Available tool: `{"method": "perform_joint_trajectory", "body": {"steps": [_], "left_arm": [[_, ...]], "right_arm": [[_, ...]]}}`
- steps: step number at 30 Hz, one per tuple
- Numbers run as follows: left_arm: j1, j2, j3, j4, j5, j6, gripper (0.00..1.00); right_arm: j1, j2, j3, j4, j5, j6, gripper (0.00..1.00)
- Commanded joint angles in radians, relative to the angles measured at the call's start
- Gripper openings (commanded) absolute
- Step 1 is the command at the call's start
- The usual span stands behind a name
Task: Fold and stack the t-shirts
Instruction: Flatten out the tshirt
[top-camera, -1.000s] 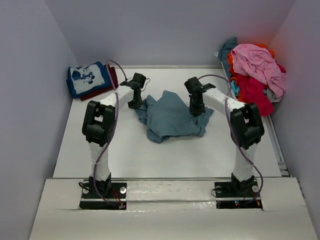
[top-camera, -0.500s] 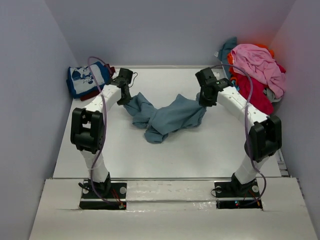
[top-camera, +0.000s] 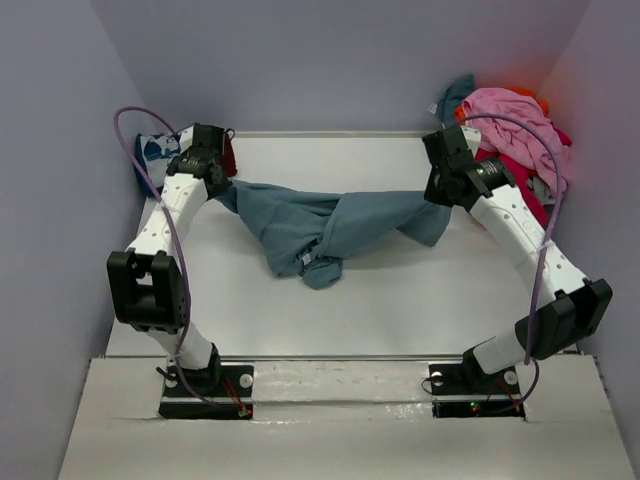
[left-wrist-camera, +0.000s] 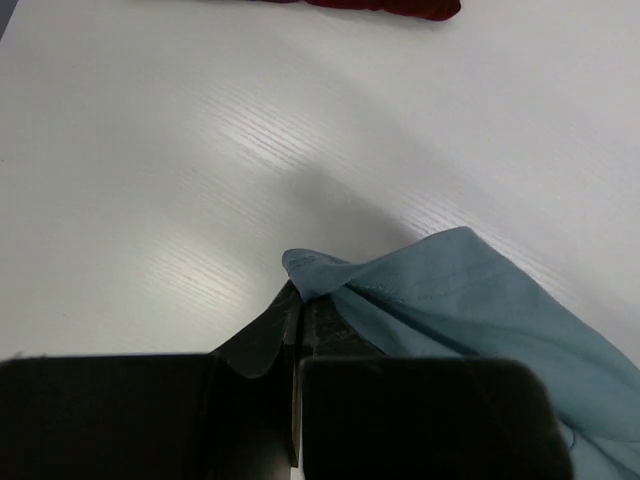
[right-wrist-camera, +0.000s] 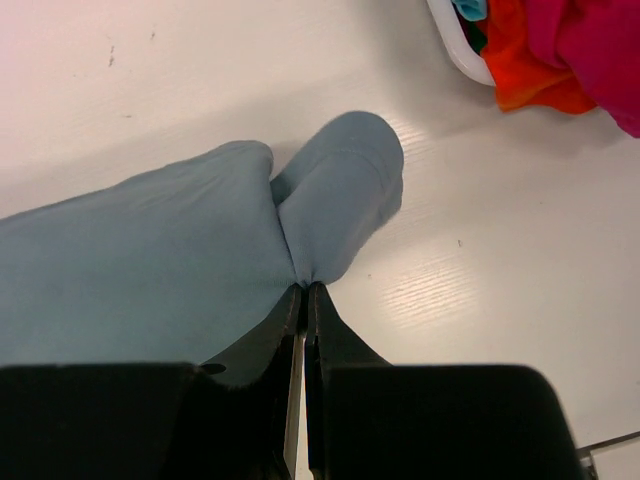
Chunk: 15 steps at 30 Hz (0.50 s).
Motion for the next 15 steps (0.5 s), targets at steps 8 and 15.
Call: {"method": "perform_joint_trajectory", "body": {"steps": [8,15], "left_arm": [[0.014,-0.188,-0.062,-0.025,-0.076,-0.016,0.06],[0.042,-0.208,-0.093,-0.028,-0.087,-0.049,0.06]], "right_arm": [[-0.007,-0.202,0.006,-0.037,0.153,0.051,0.07],[-0.007,-0.266,-0.011,-0.073,0.211,0.093,0.07]]}}
